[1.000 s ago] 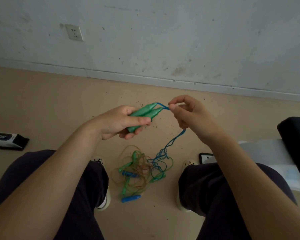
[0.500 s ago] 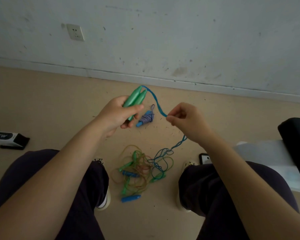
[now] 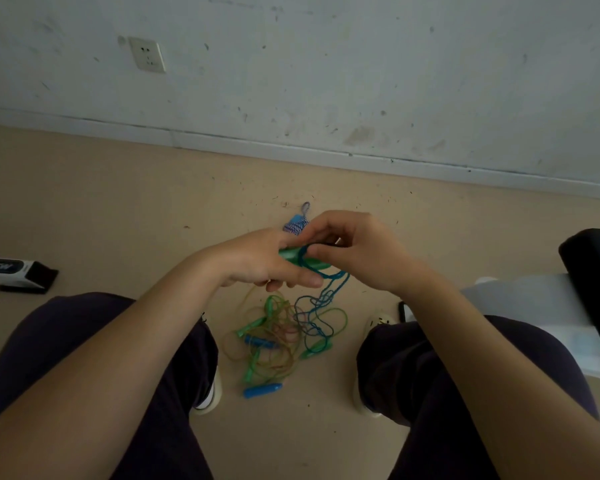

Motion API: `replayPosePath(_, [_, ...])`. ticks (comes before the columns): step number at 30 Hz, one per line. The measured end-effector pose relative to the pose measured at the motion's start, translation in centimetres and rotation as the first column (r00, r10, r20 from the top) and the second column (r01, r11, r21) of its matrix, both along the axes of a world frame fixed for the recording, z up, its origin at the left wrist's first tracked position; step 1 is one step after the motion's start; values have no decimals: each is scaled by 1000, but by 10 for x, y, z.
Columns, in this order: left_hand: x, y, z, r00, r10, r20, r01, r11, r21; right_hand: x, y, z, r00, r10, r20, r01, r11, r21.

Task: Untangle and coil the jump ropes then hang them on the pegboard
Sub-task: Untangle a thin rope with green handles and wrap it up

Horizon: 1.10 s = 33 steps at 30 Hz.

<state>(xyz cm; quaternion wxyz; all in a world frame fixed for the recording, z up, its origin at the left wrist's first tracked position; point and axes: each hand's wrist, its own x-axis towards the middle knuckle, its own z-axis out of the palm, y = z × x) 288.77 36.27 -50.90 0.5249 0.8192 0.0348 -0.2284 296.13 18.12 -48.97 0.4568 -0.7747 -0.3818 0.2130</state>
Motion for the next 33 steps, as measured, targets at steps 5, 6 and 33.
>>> replayPosePath(5, [-3,-4,1,998,-61,-13,60,997,-52,2,-3,2,999,4,42,-5,1000,28])
replayPosePath(6, [-3,-5,2,998,-57,-21,55,995,-82,3,-3,2,1000,7,14,-7,999,43])
replayPosePath(33, [-4,1,5,988,142,-54,-151,959,-241,12,-10,-3,973,-89,-213,110,990,90])
